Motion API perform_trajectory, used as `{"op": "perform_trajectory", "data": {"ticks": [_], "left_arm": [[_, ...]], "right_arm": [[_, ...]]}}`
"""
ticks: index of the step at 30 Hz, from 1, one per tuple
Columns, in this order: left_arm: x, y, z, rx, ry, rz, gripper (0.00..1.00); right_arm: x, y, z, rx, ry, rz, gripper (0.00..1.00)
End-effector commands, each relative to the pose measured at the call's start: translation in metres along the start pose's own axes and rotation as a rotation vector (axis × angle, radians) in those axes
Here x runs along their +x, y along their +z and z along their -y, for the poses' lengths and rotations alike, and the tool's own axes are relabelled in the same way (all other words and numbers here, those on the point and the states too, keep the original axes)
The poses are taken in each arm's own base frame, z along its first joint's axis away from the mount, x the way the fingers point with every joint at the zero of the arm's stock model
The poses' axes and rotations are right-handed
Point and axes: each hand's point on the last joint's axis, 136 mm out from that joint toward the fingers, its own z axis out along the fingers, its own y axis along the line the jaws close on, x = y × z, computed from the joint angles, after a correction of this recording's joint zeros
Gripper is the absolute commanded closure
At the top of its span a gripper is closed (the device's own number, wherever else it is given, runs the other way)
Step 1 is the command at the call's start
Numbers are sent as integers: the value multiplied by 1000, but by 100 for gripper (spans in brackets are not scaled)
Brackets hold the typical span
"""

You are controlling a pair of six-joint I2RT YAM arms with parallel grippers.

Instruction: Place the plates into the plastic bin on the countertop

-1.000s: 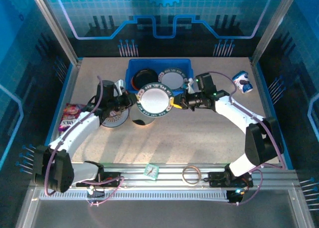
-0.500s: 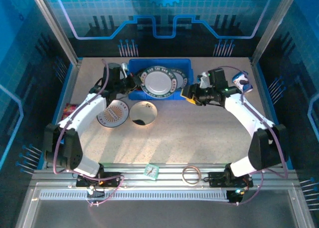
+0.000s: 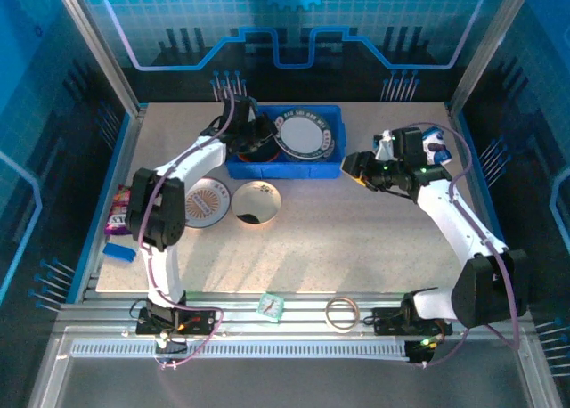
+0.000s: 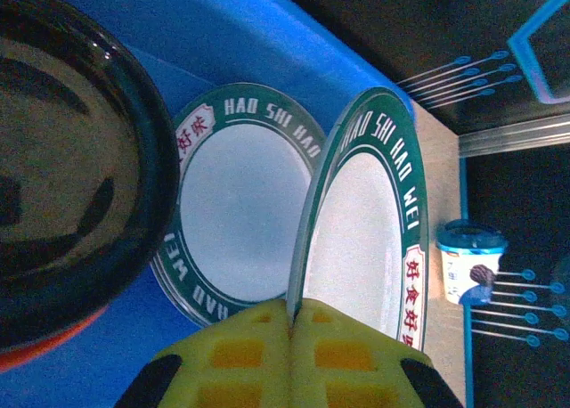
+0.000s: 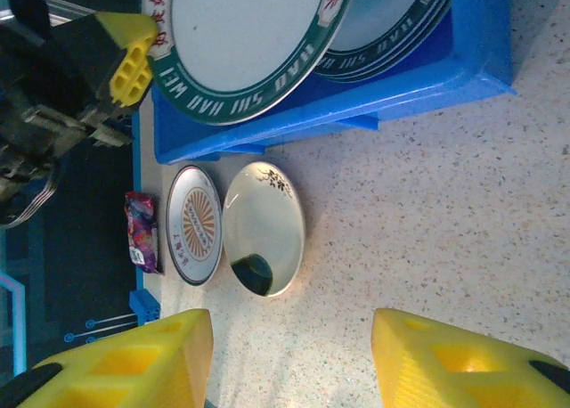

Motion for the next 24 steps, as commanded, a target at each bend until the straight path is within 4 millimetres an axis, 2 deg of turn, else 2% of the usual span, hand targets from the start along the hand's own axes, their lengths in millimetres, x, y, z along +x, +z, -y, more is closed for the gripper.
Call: {"op": "perform_trajectory", "data": {"ticks": [1,11,24], "left_arm": [[-22,7,26,63,8,69,100],[-15,49,10,49,-31,42,100],[-4,74,8,5,-16,7,100]], "right_arm": [[-3,-6,4,4,-3,21,49],[-3,-3,10,-1,11,18,50],[-3,1,12,-5,12,5,50]]}}
